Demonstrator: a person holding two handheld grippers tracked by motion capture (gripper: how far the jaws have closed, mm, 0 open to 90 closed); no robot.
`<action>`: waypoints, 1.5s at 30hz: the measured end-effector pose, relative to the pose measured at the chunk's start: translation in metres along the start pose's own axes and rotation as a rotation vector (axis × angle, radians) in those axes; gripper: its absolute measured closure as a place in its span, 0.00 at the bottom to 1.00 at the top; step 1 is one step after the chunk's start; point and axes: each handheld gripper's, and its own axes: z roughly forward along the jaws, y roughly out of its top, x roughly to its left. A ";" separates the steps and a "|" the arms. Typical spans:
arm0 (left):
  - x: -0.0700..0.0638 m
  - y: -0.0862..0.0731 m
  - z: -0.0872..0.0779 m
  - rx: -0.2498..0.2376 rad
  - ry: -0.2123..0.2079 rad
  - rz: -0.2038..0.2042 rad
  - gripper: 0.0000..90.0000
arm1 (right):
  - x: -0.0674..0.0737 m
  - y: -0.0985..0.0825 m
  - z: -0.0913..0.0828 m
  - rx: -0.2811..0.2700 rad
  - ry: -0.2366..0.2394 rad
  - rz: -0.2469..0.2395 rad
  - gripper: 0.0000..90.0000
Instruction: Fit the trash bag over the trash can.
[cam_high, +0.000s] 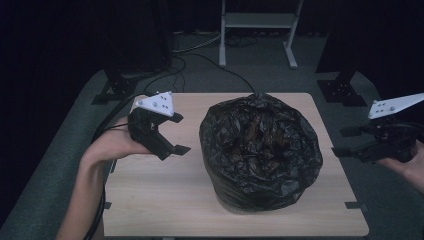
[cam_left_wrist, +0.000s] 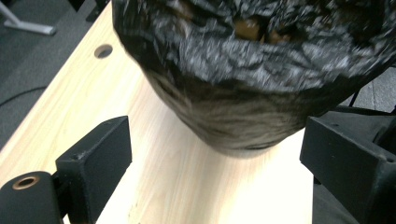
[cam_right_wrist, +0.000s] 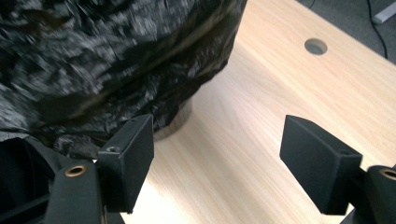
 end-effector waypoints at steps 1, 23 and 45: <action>0.000 -0.002 0.000 0.010 0.003 0.001 0.09 | 0.000 -0.002 0.002 0.005 -0.003 0.001 0.28; -0.003 -0.040 0.020 0.057 -0.002 -0.045 0.09 | -0.006 -0.041 0.041 0.069 0.022 0.061 0.28; -0.012 -0.072 0.039 0.097 -0.016 -0.080 0.09 | -0.009 -0.077 0.068 0.107 0.057 0.131 0.28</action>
